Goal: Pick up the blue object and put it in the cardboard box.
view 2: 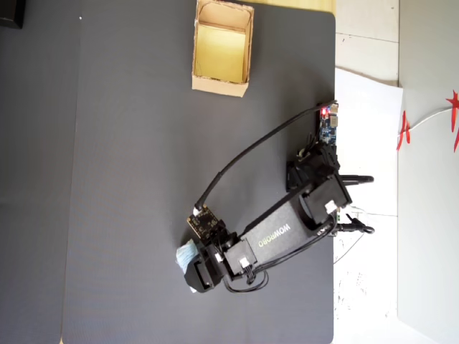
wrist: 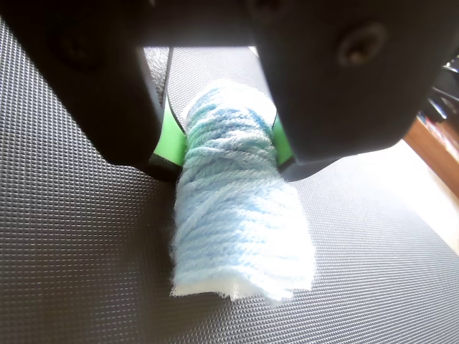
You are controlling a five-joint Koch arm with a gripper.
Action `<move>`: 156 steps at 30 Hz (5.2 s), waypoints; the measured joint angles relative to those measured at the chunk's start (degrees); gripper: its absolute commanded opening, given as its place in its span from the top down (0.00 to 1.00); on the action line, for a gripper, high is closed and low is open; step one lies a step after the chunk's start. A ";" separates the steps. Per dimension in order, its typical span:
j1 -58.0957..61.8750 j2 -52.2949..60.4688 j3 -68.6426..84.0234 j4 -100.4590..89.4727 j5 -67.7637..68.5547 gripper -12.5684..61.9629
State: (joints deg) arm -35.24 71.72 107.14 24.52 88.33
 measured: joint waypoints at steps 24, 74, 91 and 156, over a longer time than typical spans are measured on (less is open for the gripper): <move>6.94 21.09 15.56 -5.80 -1.41 0.77; 72.95 32.61 17.31 -19.42 -13.71 0.77; 79.54 26.72 15.29 -13.54 -13.71 0.38; 40.34 58.89 65.13 -25.84 1.76 0.38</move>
State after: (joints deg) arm 5.10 130.61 172.27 -1.32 90.09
